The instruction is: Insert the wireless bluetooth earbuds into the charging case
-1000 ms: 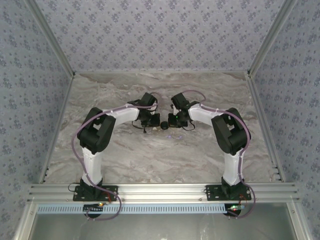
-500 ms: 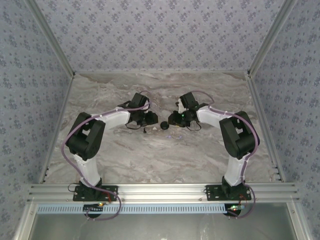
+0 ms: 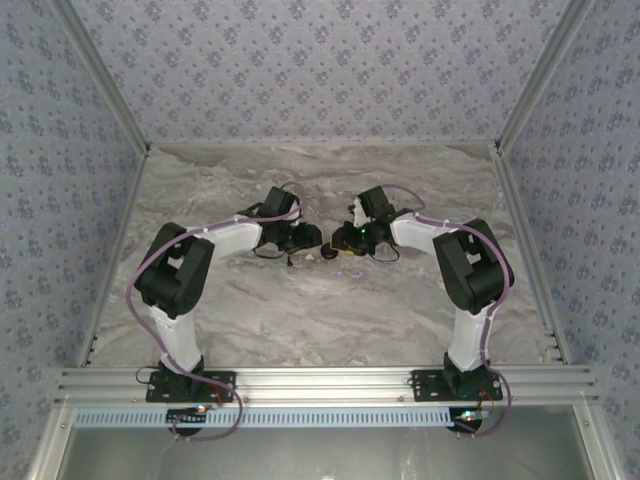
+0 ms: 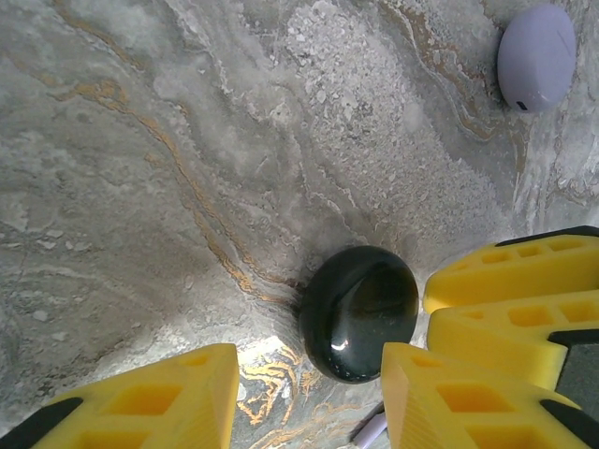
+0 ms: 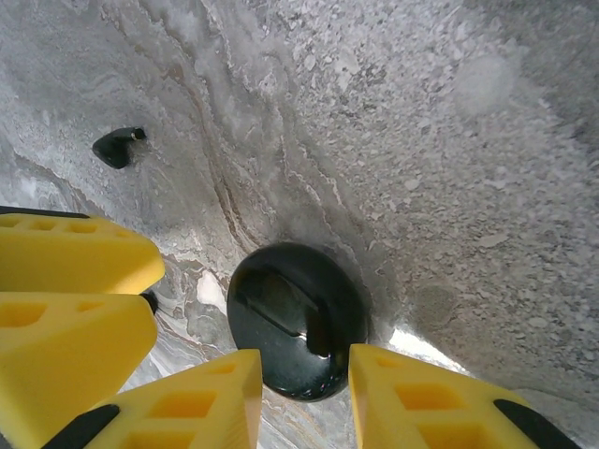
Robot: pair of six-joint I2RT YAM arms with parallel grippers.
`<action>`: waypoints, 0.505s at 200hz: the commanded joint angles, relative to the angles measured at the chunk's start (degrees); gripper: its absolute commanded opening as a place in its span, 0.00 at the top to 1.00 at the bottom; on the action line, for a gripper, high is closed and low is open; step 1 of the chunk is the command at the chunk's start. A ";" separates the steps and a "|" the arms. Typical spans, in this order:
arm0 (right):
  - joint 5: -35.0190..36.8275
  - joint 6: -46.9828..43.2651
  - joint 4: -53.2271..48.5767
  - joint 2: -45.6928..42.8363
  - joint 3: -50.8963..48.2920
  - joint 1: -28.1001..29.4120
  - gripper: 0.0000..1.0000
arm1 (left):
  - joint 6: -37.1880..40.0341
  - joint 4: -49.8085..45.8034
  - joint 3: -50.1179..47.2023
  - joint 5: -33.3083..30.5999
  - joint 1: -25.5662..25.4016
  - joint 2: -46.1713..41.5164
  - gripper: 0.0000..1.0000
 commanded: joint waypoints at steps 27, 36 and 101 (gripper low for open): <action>-0.11 1.23 0.11 2.18 -0.74 -0.38 0.73 | -1.22 2.54 -0.14 3.37 0.04 2.61 0.53; -0.12 1.23 0.23 2.53 -0.74 -0.45 0.74 | -1.46 2.86 -0.19 3.64 -0.01 2.92 0.52; 0.68 1.24 0.62 2.59 -2.06 -0.73 0.81 | -3.28 6.17 -0.84 6.10 0.03 4.95 0.49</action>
